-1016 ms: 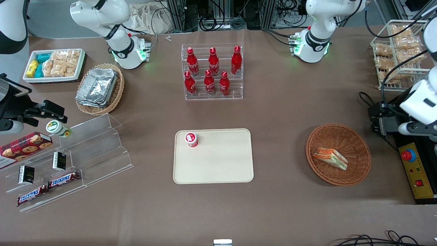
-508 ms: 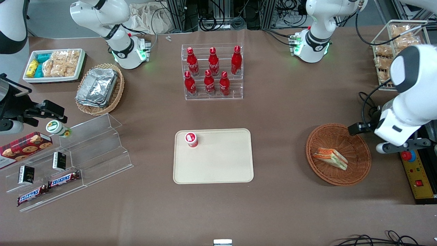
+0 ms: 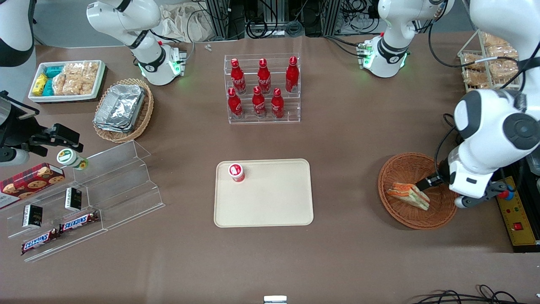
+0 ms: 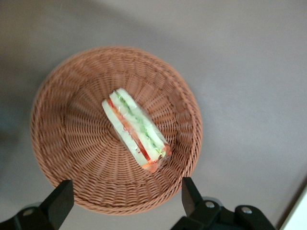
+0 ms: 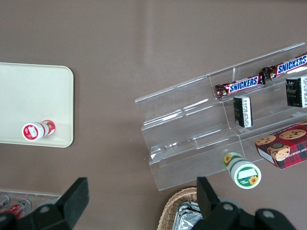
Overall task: Place sandwich from basket to tray
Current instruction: 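Lower the open left gripper toward the wrapped sandwich in the basket, then close the left gripper on the sandwich's crust edge and lift it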
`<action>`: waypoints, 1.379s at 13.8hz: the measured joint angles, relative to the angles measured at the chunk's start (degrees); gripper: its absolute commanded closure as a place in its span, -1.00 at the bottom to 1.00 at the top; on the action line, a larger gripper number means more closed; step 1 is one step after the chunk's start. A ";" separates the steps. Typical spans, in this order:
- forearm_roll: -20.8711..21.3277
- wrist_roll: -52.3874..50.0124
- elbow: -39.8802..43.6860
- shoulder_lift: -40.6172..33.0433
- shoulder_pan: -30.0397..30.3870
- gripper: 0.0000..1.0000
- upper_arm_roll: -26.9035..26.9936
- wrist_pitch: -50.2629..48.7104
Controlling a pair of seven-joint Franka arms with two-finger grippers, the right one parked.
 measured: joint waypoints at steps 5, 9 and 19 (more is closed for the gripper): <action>1.77 -19.63 -0.41 5.83 -0.04 -0.98 -0.01 5.43; 5.50 -28.08 -0.35 8.64 0.10 -0.98 0.31 6.68; 6.60 -31.95 -0.47 12.92 0.42 0.18 0.74 10.39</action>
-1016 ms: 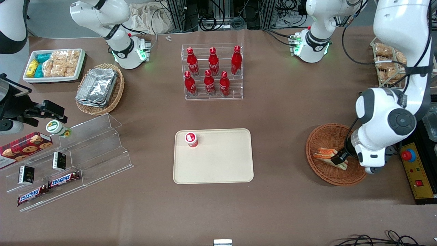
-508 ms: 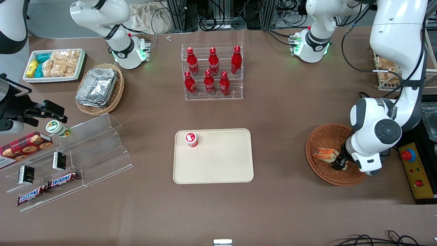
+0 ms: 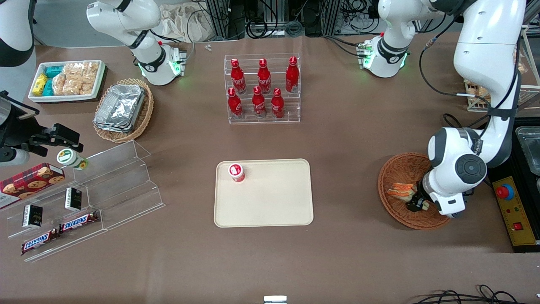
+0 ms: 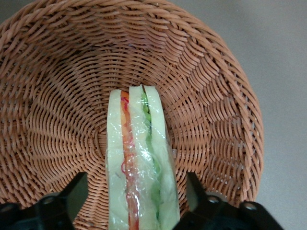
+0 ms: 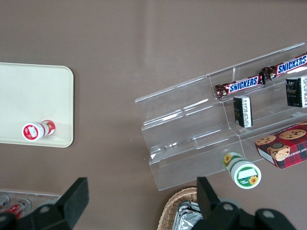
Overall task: Place sandwich from basket to tray
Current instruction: 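Close the left gripper on the sandwich's crust edge and lift it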
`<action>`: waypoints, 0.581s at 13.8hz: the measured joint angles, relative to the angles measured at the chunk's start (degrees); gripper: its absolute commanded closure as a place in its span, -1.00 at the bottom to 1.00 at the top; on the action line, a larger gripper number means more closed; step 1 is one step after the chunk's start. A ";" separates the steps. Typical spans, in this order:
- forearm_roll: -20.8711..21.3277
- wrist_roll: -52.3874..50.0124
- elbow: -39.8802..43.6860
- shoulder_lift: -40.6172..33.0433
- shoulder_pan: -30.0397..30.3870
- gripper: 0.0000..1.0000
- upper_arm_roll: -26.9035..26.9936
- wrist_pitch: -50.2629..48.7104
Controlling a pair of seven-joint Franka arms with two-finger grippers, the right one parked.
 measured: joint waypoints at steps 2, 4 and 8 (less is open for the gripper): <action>0.05 -0.99 0.02 -0.10 0.13 1.00 0.01 0.03; 0.06 -1.24 0.17 -0.78 0.31 1.00 0.01 -0.11; 0.20 -3.19 2.51 -5.40 0.28 1.00 -0.45 -8.30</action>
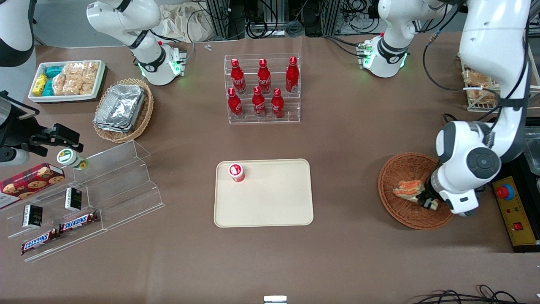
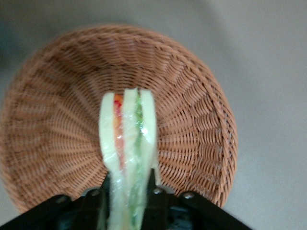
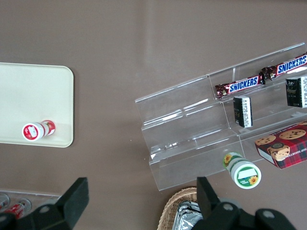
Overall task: Place sandwich from basket to tray
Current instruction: 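Close the left gripper on the sandwich's crust edge and lift it, then carry the held sandwich over to the white tray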
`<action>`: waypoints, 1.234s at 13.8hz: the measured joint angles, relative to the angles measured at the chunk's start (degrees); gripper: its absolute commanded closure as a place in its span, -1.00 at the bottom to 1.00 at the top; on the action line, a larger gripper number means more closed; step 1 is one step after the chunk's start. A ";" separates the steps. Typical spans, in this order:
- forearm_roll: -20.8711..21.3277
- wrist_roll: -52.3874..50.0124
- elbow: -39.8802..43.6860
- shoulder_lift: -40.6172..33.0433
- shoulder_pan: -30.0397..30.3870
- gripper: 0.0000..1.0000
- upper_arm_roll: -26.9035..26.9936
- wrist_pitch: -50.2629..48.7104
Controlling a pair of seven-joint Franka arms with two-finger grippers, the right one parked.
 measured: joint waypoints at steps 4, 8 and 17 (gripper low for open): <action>0.03 -0.24 13.55 -3.98 -0.17 1.00 -3.62 -22.90; 0.04 2.26 24.45 -4.65 -0.36 1.00 -9.11 -35.50; -7.08 25.44 25.81 -6.34 -2.40 1.00 -18.88 -41.23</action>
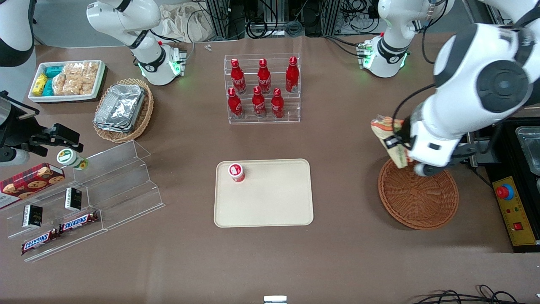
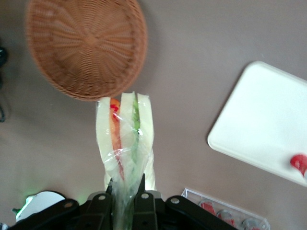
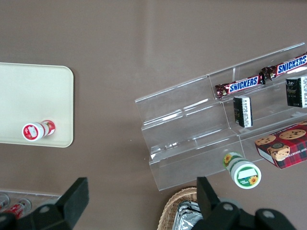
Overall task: Place sandwich from basket to tray
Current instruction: 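Carry the held sandwich over to the white tray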
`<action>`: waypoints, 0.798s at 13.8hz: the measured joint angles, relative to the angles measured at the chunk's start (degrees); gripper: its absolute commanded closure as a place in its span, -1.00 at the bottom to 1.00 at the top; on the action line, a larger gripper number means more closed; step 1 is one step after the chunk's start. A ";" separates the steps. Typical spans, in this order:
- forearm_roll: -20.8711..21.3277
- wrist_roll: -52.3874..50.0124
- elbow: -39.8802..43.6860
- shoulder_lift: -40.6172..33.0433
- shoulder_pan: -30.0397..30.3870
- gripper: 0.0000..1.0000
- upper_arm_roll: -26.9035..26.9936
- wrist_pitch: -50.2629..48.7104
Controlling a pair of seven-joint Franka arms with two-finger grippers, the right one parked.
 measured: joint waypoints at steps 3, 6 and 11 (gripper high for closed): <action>-0.09 0.56 -0.43 2.53 -5.04 1.00 -0.46 4.00; -0.08 5.02 -0.52 5.28 -9.48 1.00 -0.57 11.04; 3.83 7.41 -1.53 12.09 -13.29 1.00 -0.50 22.04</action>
